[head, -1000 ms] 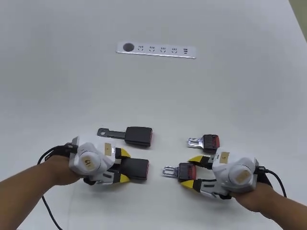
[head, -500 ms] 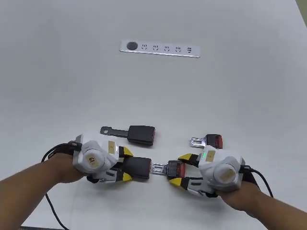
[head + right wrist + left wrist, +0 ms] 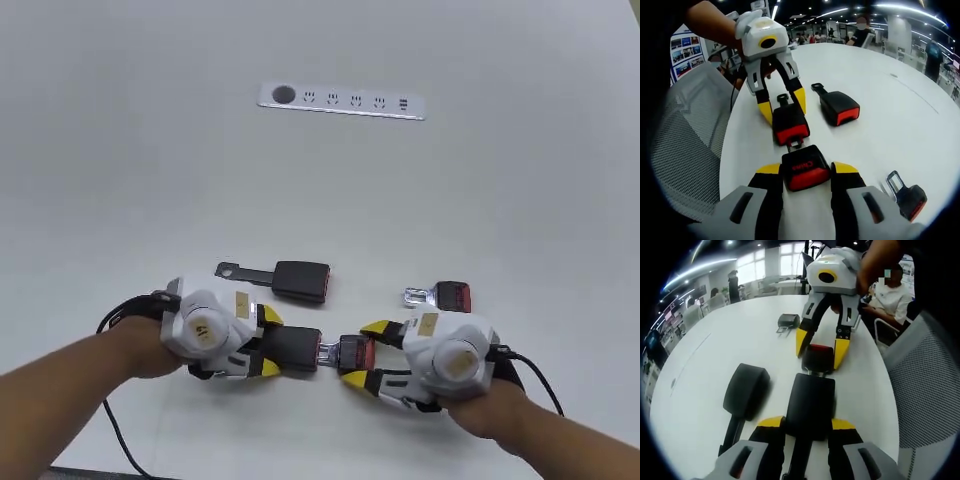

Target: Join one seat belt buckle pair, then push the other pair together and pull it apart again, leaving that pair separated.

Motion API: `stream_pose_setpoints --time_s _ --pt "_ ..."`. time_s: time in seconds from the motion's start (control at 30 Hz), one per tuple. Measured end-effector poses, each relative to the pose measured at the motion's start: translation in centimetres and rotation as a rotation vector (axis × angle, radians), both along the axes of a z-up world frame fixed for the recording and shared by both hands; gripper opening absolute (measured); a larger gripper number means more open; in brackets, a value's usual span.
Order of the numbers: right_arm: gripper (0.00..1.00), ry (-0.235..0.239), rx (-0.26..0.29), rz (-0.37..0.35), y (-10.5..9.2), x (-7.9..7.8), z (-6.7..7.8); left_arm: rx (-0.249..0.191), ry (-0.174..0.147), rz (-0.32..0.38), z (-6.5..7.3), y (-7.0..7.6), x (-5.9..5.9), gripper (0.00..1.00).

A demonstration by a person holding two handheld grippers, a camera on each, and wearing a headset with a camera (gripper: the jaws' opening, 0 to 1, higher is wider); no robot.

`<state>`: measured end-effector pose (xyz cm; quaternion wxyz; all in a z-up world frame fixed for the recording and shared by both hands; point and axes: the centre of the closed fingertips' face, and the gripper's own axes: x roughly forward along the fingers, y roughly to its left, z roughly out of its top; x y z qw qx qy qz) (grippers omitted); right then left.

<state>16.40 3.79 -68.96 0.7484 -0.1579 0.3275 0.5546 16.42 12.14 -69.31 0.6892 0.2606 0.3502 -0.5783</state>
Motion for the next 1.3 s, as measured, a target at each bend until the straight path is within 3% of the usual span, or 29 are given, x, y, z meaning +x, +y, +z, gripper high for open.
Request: stream_pose_setpoints --time_s 0.9,0.93,0.97,1.3 --pt "0.35 -0.005 -0.008 -0.018 1.8 0.2 -0.2 0.029 0.01 -0.018 0.1 -0.3 0.0 0.33" --pt "0.35 0.026 -0.034 -0.021 1.2 -0.2 -0.6 0.037 0.013 -0.02 0.1 -0.3 0.0 0.33" --pt "0.35 0.0 -0.017 -0.015 1.4 0.3 -0.4 0.032 0.012 -0.025 0.2 -0.2 0.1 0.33" --pt "0.35 0.001 -0.032 -0.004 1.5 0.5 -0.6 0.028 0.007 -0.037 0.4 -0.2 0.1 0.33"
